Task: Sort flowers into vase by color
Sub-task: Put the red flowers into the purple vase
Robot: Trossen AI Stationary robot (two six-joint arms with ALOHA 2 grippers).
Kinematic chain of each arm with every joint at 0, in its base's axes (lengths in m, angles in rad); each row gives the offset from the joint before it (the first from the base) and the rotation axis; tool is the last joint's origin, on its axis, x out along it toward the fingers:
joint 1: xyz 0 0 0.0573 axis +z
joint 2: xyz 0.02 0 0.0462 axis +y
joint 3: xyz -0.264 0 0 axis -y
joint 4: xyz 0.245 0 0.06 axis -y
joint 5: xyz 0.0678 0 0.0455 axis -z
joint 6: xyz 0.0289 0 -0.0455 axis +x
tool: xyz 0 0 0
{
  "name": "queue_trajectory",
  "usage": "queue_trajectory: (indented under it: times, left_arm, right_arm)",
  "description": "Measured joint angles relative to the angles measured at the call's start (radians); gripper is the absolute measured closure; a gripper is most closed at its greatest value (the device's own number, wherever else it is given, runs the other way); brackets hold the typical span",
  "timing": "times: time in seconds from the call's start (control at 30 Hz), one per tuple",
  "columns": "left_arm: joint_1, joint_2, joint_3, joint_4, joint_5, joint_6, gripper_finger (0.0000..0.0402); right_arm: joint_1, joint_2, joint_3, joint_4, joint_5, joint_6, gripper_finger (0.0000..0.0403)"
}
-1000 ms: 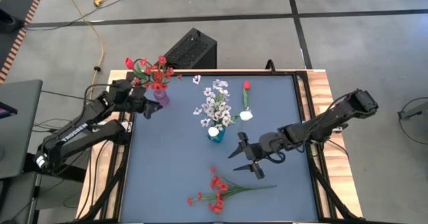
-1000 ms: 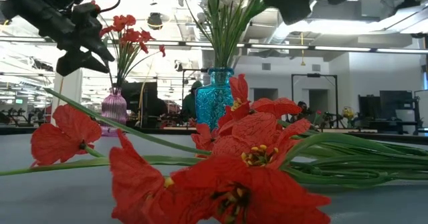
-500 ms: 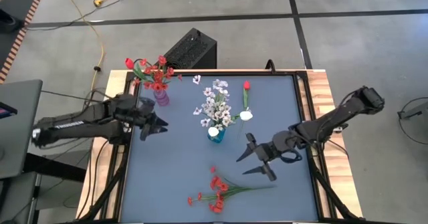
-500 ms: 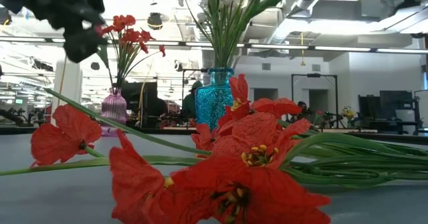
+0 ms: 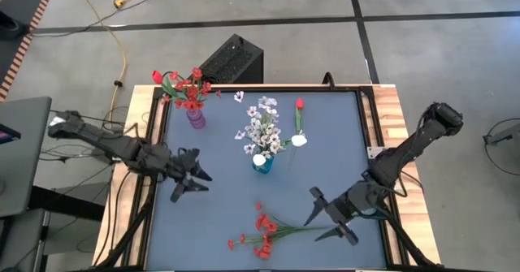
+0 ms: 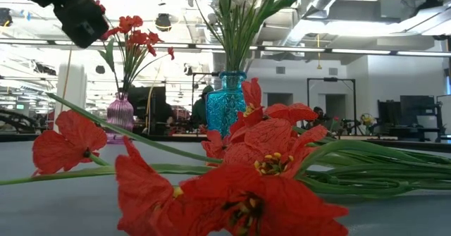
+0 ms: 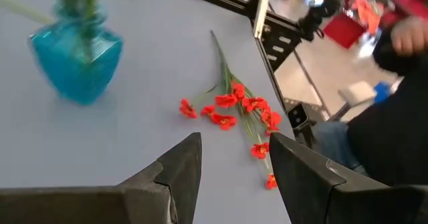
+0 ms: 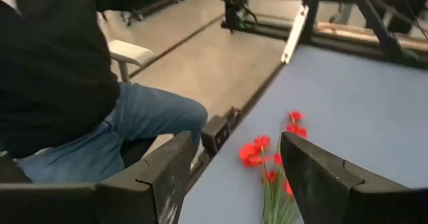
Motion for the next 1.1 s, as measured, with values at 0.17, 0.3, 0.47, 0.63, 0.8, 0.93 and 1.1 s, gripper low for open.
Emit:
queue_trajectory:
  times: [0.17,0.3,0.47,0.63,0.8,0.93,1.1]
  left_arm:
    - [-0.128,0.164,0.0,0.172,-0.119,0.086,0.0237]
    - [-0.174,0.308,0.0,0.314,-0.17,0.136,0.0237]
    - [-0.18,0.454,-0.001,0.475,-0.173,0.179,0.0237]
    - [-0.18,0.565,-0.001,0.641,-0.208,0.244,0.0237]
    - [-0.18,0.649,-0.001,0.741,-0.191,0.264,0.0237]
    - [-0.18,0.684,-0.001,0.752,-0.188,0.251,0.0237]
    - [-0.18,0.694,-0.001,0.758,-0.188,0.238,0.0237]
  right_arm:
    - [0.071,0.014,0.0,-0.06,0.139,0.046,0.0149]
    - [0.116,0.083,0.0,-0.044,0.178,0.07,0.0149]
    - [0.116,0.183,0.001,-0.049,0.178,0.173,0.0149]
    - [0.115,0.265,0.001,-0.088,0.237,0.203,0.015]
    - [0.112,0.351,0.001,-0.103,0.252,0.206,0.015]
    - [0.1,0.411,0.001,-0.111,0.266,0.206,0.015]
    - [0.078,0.485,0.001,-0.139,0.275,0.252,0.015]
